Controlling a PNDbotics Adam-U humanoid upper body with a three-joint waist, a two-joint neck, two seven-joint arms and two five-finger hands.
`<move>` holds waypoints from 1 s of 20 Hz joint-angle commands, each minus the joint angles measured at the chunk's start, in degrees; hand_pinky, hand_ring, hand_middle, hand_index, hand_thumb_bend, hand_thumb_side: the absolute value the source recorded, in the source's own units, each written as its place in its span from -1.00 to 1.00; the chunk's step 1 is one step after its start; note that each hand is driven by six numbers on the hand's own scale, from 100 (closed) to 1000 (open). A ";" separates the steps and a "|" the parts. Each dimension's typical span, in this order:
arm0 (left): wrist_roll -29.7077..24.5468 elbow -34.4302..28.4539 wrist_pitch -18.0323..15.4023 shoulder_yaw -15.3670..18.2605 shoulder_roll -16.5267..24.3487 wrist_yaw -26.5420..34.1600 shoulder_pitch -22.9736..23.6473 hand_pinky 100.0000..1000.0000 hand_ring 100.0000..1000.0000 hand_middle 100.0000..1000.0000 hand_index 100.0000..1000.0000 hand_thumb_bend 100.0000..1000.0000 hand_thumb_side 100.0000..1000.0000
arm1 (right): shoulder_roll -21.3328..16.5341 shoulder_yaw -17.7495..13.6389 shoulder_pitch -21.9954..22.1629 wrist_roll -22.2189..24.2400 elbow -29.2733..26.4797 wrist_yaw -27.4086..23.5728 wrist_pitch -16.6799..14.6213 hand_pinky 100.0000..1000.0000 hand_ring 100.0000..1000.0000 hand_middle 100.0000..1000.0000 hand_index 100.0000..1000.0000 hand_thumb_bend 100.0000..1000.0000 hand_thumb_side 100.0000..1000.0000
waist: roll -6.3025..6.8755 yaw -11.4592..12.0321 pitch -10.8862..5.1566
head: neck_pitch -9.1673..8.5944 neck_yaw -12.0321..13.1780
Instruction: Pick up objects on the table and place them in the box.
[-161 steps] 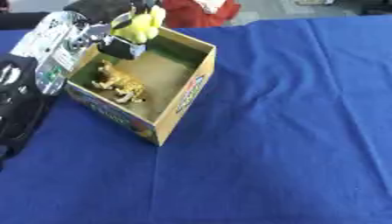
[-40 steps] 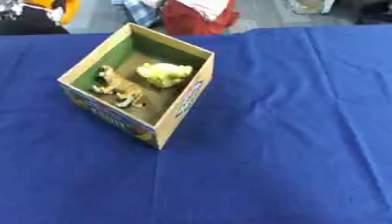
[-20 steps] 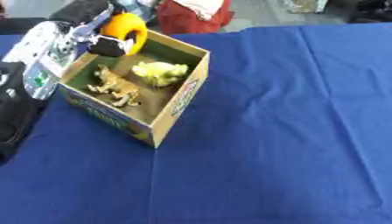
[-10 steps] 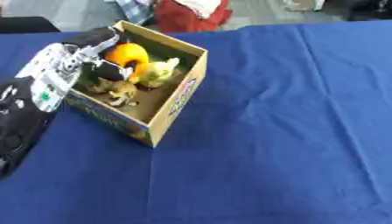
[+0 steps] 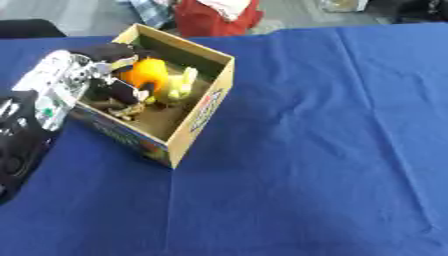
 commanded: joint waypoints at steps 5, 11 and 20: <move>7.83 -8.10 3.74 3.52 2.33 -4.40 -0.84 0.32 0.86 0.76 1.00 0.99 0.72 | -0.70 -0.56 -0.50 -0.22 -0.91 -0.04 0.09 0.32 0.40 0.06 0.60 -1.00 0.88 | -0.27 0.25 -1.66 | 0.20 -0.18; 16.16 -14.19 7.98 4.08 3.11 -4.69 -0.64 0.28 0.83 0.71 1.00 0.84 0.68 | -0.65 -0.63 -0.46 -0.41 -0.91 -0.07 0.13 0.32 0.40 0.06 0.60 -1.00 0.88 | -0.53 0.59 -1.85 | 0.28 -0.17; 28.48 -28.39 15.99 5.93 5.77 7.48 2.11 0.09 0.61 0.45 0.79 -0.43 0.53 | -0.67 -0.93 -0.61 -0.71 -0.91 0.02 -0.25 0.32 0.41 0.08 0.60 -1.00 0.88 | -1.14 2.29 -2.03 | 0.64 -0.66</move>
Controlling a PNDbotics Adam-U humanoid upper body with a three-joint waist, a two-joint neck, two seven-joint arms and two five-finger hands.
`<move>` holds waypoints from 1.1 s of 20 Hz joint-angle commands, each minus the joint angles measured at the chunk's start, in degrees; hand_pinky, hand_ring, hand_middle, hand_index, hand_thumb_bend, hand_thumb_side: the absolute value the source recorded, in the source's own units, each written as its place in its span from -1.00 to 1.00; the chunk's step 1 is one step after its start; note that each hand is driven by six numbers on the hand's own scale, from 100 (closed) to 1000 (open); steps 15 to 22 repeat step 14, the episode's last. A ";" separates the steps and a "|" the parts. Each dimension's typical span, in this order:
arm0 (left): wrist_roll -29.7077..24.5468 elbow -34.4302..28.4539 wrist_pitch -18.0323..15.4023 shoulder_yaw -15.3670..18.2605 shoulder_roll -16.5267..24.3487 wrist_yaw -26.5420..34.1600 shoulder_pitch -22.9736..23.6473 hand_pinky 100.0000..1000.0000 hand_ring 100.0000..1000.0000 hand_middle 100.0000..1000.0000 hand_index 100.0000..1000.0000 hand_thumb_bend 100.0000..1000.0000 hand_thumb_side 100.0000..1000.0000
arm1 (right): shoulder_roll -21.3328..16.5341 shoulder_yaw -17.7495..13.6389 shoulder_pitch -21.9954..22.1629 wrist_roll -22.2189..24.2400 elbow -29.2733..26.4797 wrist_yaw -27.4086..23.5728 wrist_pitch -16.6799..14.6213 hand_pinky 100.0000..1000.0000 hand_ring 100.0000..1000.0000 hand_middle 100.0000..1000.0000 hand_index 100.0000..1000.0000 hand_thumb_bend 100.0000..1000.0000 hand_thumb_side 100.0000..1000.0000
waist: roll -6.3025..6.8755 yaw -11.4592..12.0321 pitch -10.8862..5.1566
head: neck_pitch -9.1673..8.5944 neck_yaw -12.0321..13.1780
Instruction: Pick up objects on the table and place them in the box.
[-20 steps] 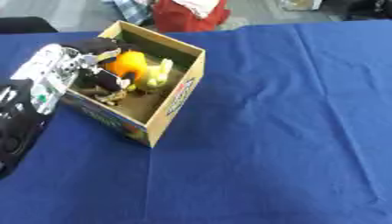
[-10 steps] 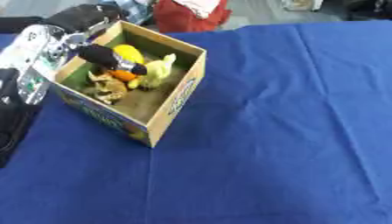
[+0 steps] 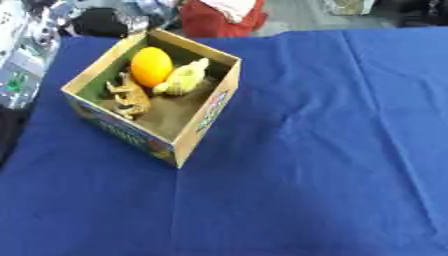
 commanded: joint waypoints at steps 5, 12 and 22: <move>16.92 -22.48 9.20 4.52 7.40 19.69 8.93 -0.06 0.50 0.38 0.74 -0.78 0.42 | -0.77 -1.10 -0.92 -0.80 -0.91 -0.52 -1.36 0.32 0.41 0.09 0.61 -1.00 0.87 | -0.79 2.61 -1.76 | 0.37 -1.28; 36.02 -30.81 5.99 9.28 9.99 38.07 19.59 -0.30 0.37 0.20 0.61 -0.76 0.32 | -0.61 -1.52 -0.55 -3.70 -0.91 -3.58 -4.75 0.32 0.40 0.11 0.62 -1.00 0.87 | -1.07 4.26 -1.80 | 0.29 -2.14; 41.28 -30.87 -1.12 9.97 10.10 41.59 22.47 -0.30 0.37 0.21 0.61 -0.74 0.25 | -0.69 -1.59 -0.43 -4.68 -0.91 -3.99 -5.68 0.32 0.42 0.12 0.62 -1.00 0.89 | -1.06 4.55 -1.74 | 0.16 -2.29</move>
